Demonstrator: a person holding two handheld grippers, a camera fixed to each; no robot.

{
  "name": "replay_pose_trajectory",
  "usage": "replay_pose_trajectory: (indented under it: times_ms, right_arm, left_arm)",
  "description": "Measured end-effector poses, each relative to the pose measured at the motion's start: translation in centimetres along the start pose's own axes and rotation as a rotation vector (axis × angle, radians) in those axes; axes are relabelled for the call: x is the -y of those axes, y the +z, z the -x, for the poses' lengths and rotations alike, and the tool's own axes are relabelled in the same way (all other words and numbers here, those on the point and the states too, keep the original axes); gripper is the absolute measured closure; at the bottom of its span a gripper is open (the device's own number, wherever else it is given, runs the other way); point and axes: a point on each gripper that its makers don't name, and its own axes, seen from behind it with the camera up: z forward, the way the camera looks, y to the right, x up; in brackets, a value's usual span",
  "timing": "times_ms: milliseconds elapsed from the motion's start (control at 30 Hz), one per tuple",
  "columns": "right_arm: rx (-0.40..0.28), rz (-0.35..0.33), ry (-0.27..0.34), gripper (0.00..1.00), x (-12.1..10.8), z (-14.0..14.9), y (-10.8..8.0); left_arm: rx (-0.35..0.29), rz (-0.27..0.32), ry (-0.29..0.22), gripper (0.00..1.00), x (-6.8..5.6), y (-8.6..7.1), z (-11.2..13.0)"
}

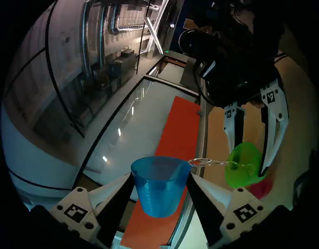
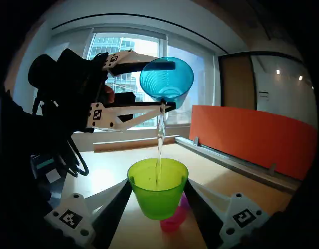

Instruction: Pour water

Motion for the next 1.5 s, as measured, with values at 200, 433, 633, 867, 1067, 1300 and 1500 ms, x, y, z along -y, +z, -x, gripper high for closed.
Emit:
replay_pose_trajectory:
  times_ms: [200, 433, 633, 867, 1067, 1300, 1500]
  right_arm:
    - [-0.002, 0.0, 0.001, 0.11, 0.07, -0.05, 0.12]
    - [-0.004, 0.0, 0.001, 0.11, 0.07, -0.15, 0.25]
    - [-0.005, 0.001, 0.001, 0.11, 0.1, -0.18, 0.26]
    - [-0.006, 0.001, 0.001, 0.11, 0.0, -0.15, 0.24]
    - [-0.004, 0.001, 0.001, 0.11, -0.03, -0.01, 0.33]
    - [-0.007, 0.0, 0.002, 0.11, -0.09, -0.16, 0.46]
    - [-0.006, 0.0, 0.001, 0.11, -0.09, -0.05, 0.42]
  left_arm:
    - [0.0, -0.003, 0.021, 0.15, 0.05, -0.05, -0.02]
    - [-0.001, -0.005, 0.041, 0.15, 0.15, -0.2, -0.07]
    - [-0.003, -0.002, 0.067, 0.15, 0.24, -0.22, -0.2]
    - [-0.005, -0.003, 0.087, 0.15, 0.2, -0.17, -0.32]
    - [-0.006, -0.009, 0.113, 0.15, 0.46, -0.12, -0.41]
    - [-0.007, -0.015, 0.146, 0.15, 0.39, -0.15, -0.52]
    - [-0.01, -0.019, 0.177, 0.15, 0.26, -0.19, -0.62]
